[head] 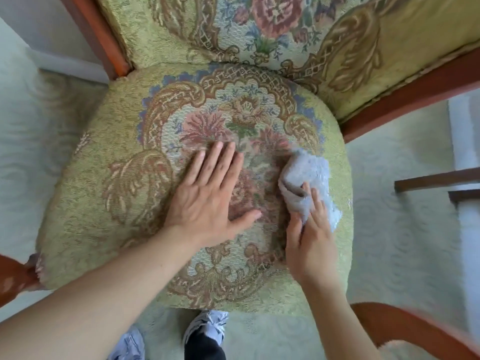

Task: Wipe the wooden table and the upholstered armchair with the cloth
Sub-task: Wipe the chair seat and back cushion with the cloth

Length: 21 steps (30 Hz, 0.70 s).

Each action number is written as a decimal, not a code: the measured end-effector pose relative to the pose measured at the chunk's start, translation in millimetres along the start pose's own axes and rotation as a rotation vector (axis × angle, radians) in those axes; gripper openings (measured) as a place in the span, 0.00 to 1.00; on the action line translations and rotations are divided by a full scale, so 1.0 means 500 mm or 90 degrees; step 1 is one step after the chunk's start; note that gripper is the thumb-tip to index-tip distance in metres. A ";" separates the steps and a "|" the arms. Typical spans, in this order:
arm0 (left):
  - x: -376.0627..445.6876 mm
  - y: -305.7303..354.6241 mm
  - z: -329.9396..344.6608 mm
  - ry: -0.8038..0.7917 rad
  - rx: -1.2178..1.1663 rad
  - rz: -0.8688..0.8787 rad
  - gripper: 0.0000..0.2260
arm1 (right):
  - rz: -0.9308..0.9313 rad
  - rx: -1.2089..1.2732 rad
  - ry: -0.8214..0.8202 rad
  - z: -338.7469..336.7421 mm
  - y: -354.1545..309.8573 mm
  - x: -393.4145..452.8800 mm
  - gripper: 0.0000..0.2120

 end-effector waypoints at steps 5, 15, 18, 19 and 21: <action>0.068 0.075 0.011 -0.014 0.006 0.023 0.47 | 0.179 0.050 0.026 0.002 0.045 -0.025 0.23; 0.078 0.084 0.014 -0.026 0.057 0.030 0.49 | 0.288 0.117 0.045 -0.022 0.180 0.191 0.25; 0.077 0.085 0.013 -0.029 0.063 0.030 0.49 | 0.217 0.081 0.043 -0.024 0.169 0.106 0.26; 0.077 0.085 0.013 -0.030 0.065 0.030 0.49 | 0.228 0.072 0.040 -0.023 0.169 0.068 0.27; 0.077 0.085 0.011 -0.032 0.064 0.030 0.49 | 0.281 0.069 0.047 -0.021 0.168 -0.013 0.27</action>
Point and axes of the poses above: each hand's wrist, its own x-axis towards the middle knuckle, its own z-axis out of the palm, y = z × x, the point moved 5 cm from there along x, towards the middle knuckle, and after that the axes turned 3 degrees about z, right-handed, at the moved point
